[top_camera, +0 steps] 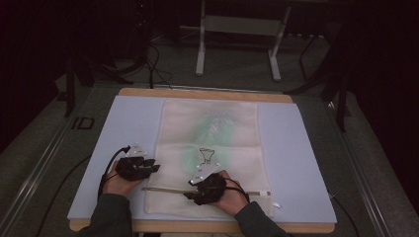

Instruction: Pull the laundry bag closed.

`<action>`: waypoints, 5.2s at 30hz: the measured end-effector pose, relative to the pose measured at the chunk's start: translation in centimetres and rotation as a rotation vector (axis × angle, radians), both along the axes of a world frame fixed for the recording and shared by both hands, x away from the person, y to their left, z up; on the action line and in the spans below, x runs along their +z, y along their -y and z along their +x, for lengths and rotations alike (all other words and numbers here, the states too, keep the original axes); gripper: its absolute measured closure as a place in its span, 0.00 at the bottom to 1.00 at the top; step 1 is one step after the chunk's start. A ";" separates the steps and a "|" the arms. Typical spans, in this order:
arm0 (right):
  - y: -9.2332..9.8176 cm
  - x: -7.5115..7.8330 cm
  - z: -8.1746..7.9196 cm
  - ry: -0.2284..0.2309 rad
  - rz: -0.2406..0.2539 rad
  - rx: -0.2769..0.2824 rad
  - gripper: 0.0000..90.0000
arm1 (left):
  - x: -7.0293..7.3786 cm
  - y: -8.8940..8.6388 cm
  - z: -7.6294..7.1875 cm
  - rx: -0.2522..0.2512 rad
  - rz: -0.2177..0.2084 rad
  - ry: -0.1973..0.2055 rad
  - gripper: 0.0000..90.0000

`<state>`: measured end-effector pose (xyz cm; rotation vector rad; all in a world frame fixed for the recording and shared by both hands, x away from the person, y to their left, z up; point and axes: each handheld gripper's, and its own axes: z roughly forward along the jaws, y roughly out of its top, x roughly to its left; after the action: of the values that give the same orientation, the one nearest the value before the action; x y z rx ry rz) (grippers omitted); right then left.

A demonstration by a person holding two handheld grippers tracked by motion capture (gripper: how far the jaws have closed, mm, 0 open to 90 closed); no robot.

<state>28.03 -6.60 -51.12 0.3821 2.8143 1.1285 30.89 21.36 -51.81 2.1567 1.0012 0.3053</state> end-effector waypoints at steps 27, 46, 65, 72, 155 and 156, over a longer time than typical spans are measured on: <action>-5.2 0.0 -0.1 0.003 0.023 0.077 0.73 | -0.8 0.5 0.2 -0.108 0.020 -0.084 0.96; -10.1 -0.7 -0.3 0.046 0.001 0.110 0.90 | -0.7 -0.5 0.2 -0.106 -0.013 -0.125 0.96; -12.8 -0.8 0.6 0.050 0.003 0.110 0.88 | -0.8 -1.0 0.5 -0.080 -0.071 -0.146 0.94; -13.6 -1.3 0.8 0.037 -0.016 0.120 0.87 | -0.6 -1.4 0.5 -0.055 -0.075 -0.130 0.93; -10.8 -1.5 0.5 0.017 -0.024 0.083 0.90 | -0.1 -2.0 0.1 -0.037 -0.083 -0.098 0.94; -10.9 -1.6 0.5 0.022 -0.031 0.084 0.90 | -0.1 -2.0 0.1 -0.036 -0.083 -0.098 0.94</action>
<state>28.54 4.28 -52.69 0.2503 2.8497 1.0960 30.99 23.37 -51.89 2.1289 1.0104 0.1388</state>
